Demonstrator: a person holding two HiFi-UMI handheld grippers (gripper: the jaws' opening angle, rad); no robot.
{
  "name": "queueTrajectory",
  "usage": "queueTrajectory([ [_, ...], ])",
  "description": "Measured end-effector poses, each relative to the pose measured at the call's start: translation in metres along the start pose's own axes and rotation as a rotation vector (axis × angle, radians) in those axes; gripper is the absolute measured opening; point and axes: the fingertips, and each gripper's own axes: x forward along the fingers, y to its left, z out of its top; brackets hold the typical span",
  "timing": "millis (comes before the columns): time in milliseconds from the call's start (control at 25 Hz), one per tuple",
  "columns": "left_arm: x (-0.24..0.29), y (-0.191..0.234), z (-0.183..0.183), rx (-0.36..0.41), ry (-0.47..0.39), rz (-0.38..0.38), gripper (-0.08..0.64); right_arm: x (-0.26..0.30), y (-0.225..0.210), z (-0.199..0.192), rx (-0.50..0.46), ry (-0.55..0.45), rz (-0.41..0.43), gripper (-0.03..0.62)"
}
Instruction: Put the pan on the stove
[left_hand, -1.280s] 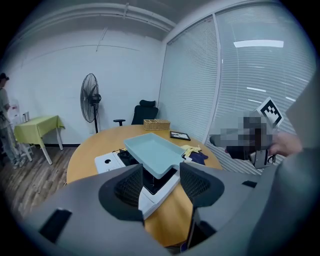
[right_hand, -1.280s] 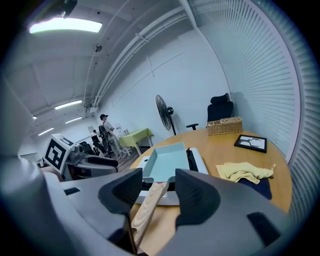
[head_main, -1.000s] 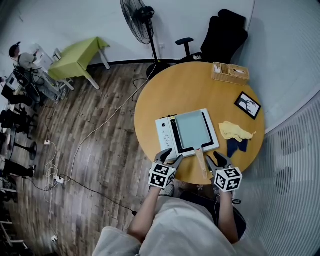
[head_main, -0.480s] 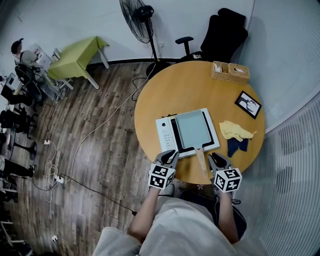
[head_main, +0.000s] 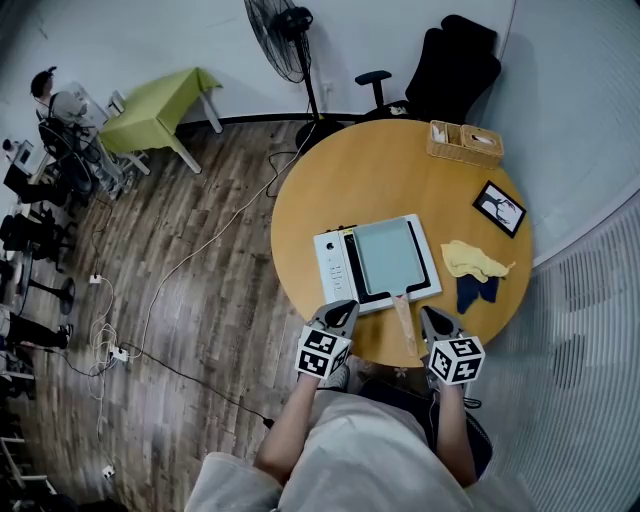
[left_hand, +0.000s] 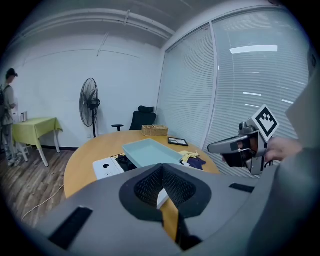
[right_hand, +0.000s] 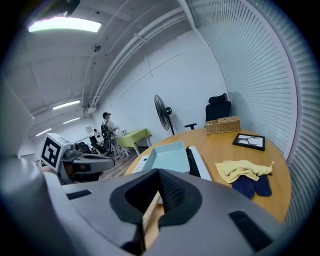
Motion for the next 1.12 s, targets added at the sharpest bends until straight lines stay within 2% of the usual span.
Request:
queueTrajectory([
  [360,0.0,-0.001,-0.004,0.003,0.011,0.002,0.029,-0.003,-0.003,0.0,0.0,-0.003,-0.003,0.023],
  [1120,-0.006,0.005,-0.011,-0.03,-0.001,0.062,0.029,-0.003,-0.004,-0.007,0.006,0.013,0.01,0.023],
])
